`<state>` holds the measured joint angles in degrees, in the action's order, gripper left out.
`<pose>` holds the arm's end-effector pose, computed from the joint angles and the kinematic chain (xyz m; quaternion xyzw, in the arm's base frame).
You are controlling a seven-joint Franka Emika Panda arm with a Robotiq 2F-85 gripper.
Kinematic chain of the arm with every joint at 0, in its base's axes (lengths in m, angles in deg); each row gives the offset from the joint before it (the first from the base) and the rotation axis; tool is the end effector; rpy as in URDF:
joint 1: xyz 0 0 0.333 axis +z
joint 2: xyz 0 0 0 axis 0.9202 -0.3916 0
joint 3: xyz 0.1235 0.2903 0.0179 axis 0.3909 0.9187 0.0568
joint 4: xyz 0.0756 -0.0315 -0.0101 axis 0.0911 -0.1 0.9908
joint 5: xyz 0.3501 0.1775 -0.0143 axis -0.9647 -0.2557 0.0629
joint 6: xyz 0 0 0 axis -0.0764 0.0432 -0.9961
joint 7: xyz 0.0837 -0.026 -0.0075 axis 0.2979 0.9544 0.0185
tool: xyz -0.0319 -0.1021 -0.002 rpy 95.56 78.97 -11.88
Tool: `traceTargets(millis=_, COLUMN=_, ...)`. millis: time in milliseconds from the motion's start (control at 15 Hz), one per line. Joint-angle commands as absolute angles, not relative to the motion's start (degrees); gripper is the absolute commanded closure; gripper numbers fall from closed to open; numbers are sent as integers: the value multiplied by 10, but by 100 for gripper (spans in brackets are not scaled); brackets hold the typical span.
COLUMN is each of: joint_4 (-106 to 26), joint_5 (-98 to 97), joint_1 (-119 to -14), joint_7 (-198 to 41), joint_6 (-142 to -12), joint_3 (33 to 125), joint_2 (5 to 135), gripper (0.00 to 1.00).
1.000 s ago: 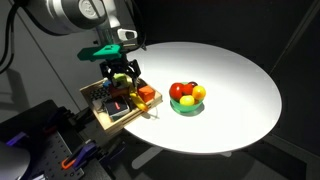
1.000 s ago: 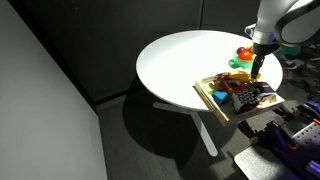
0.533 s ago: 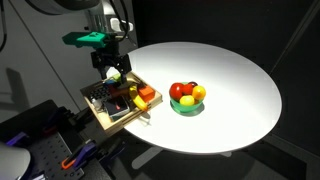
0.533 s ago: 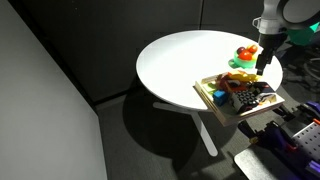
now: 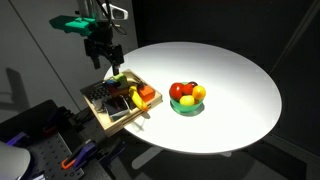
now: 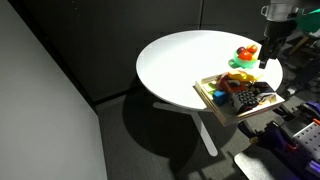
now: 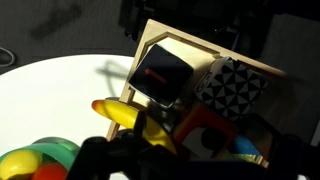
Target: Put the toy banana on the tray
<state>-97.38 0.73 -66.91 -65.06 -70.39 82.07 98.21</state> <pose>0.4025 -0.0077 0.3058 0.9912 0.0961 -0.0895 0.0169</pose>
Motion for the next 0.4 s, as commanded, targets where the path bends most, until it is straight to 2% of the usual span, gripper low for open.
traceTargets(millis=0, joint_4=-997, joint_5=-8, joint_1=-668, joint_7=-660, joint_6=-727, joint_3=818, joint_2=1031, gripper=0)
traceTargets(millis=67, joint_4=-976, joint_5=3, joint_1=-668, joint_7=-653, joint_6=-711, joint_3=820, joint_2=998, gripper=0)
traceTargets(millis=333, joint_4=-983, joint_5=2, joint_1=-668, joint_7=-653, joint_6=-716, joint_3=819, joint_2=1015, gripper=0)
